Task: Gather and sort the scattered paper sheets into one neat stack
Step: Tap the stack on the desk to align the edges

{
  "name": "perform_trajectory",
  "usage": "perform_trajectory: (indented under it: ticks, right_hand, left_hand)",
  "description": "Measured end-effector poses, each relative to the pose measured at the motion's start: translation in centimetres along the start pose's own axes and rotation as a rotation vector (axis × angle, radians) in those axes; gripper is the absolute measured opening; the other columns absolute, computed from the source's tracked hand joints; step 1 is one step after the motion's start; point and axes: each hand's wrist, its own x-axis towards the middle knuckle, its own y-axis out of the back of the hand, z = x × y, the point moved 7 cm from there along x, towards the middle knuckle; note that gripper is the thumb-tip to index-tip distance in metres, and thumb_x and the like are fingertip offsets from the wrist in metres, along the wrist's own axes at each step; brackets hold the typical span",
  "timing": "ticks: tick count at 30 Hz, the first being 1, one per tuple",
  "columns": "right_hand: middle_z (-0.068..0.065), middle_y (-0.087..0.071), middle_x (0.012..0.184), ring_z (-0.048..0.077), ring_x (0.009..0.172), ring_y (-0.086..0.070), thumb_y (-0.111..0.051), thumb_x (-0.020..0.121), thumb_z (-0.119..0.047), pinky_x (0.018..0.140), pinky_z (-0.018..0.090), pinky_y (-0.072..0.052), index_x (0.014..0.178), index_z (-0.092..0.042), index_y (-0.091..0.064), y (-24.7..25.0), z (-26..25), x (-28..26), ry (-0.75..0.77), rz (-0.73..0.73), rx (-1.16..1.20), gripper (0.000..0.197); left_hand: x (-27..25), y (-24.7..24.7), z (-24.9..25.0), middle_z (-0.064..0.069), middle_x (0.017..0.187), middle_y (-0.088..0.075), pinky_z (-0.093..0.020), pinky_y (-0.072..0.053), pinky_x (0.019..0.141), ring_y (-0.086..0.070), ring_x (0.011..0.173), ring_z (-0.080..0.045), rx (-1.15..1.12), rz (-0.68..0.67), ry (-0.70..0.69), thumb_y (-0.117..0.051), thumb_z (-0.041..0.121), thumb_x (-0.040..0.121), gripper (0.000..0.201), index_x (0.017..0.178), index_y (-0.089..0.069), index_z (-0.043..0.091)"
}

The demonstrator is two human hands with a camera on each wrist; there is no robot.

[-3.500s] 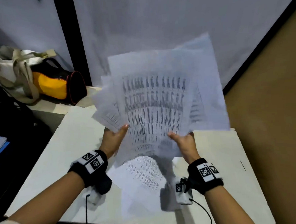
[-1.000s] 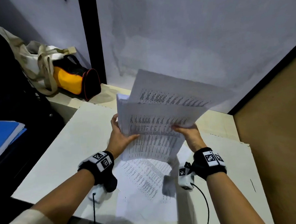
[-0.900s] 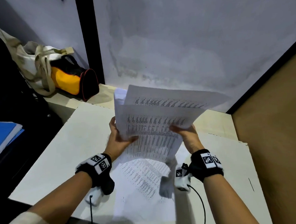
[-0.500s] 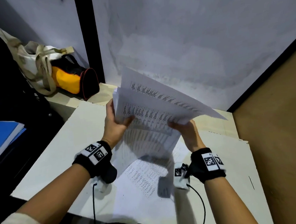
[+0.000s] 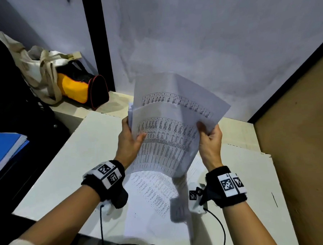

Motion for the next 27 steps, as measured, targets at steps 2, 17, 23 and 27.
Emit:
perform_trajectory:
  ticks: [2,17,23,27]
  right_hand:
    - [-0.006,-0.063,0.096,-0.004,0.085,-0.064,-0.054,0.089,-0.003,0.08,0.018,-0.054,0.1,-0.022,-0.052,0.1,0.4,-0.5,-0.012,-0.019,-0.027,0.022]
    - [-0.007,-0.049,0.071,-0.005,0.055,-0.05,-0.048,0.08,-0.06,0.054,0.01,-0.038,0.085,-0.016,-0.05,-0.8,-4.2,0.6,0.071,0.336,0.175,0.044]
    - [-0.009,-0.053,0.073,-0.01,0.053,-0.048,-0.06,0.088,-0.018,0.058,0.008,-0.037,0.074,-0.024,-0.049,-0.4,-3.4,1.3,0.082,0.384,0.044,0.019]
    - [-0.004,-0.057,0.084,-0.003,0.074,-0.054,-0.06,0.089,-0.026,0.07,0.009,-0.042,0.084,-0.022,-0.053,-0.4,-2.1,1.0,0.09,0.227,0.02,0.009]
  left_hand:
    - [-0.1,-0.3,0.1,-0.001,0.106,-0.051,-0.012,-0.051,0.076,-0.057,0.096,-0.016,-0.007,-0.009,-0.025,-0.065,0.005,0.082,0.059,0.127,-0.026,0.002]
    - [0.8,0.8,8.0,0.013,0.088,-0.056,-0.023,-0.044,0.082,-0.054,0.084,0.001,-0.313,0.289,-0.139,-0.043,0.063,0.073,0.043,0.093,-0.051,0.025]
    - [1.6,0.6,7.5,0.016,0.077,-0.057,-0.009,-0.041,0.071,-0.052,0.07,0.012,-0.286,0.396,-0.066,-0.057,0.018,0.086,0.002,0.087,-0.058,0.017]
    - [1.3,0.9,7.3,0.015,0.085,-0.055,-0.011,-0.044,0.076,-0.054,0.076,0.011,-0.339,0.346,-0.113,-0.057,0.016,0.087,0.017,0.103,-0.05,0.018]
